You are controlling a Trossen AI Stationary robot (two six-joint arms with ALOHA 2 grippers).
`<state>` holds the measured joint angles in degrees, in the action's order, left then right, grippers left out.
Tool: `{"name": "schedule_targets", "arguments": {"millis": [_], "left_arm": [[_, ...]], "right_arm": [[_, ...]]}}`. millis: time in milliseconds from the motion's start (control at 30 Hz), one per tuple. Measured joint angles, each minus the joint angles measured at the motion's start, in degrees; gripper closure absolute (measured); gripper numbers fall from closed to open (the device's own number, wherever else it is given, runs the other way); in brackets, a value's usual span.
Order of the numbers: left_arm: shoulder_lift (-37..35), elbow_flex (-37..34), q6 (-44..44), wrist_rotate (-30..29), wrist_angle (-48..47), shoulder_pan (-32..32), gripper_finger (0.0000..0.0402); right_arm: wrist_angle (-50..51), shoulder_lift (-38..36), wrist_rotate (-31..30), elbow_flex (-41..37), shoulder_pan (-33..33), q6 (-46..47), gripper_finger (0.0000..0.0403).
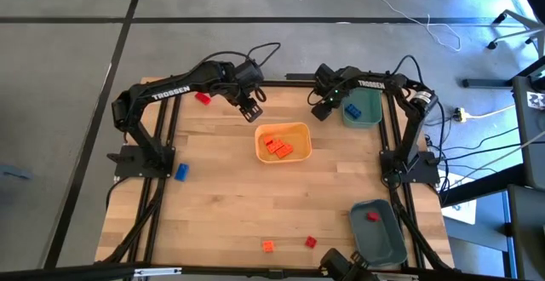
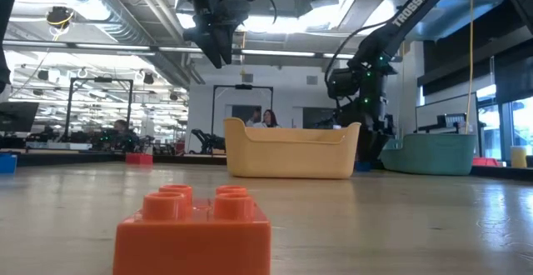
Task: Sort & place blocks by color
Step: Put the blue game piece into the green bin
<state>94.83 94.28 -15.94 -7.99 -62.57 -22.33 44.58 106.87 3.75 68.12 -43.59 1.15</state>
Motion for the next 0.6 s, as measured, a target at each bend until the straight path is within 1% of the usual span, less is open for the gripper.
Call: {"name": "schedule_targets", "arguments": {"millis": [167, 233, 300, 433, 600], "left_arm": [[0.0, 0.0, 0.02, 0.0, 0.0, 0.0, 0.0233], [0.02, 0.0, 0.0, 0.0, 0.0, 0.0, 0.0233], [0.02, 0.0, 0.0, 0.0, 0.0, 0.0, 0.0233], [0.02, 0.0, 0.0, 0.0, 0.0, 0.0, 0.0233], [0.02, 0.0, 0.0, 0.0, 0.0, 0.0, 0.0233]], "right_arm": [[-0.35, 0.0, -0.13, 0.0, 0.37, -0.15, 0.0212], [-1.99, 0.0, -1.57, 0.0, 0.39, -0.03, 0.0212], [-4.18, 0.0, -2.51, 0.09, 0.37, 2.87, 0.0212], [-5.69, 0.0, -2.79, 0.09, 0.37, 12.72, 0.0212], [-5.95, 0.0, -3.65, 0.09, 0.37, 14.53, 0.0212]]}}
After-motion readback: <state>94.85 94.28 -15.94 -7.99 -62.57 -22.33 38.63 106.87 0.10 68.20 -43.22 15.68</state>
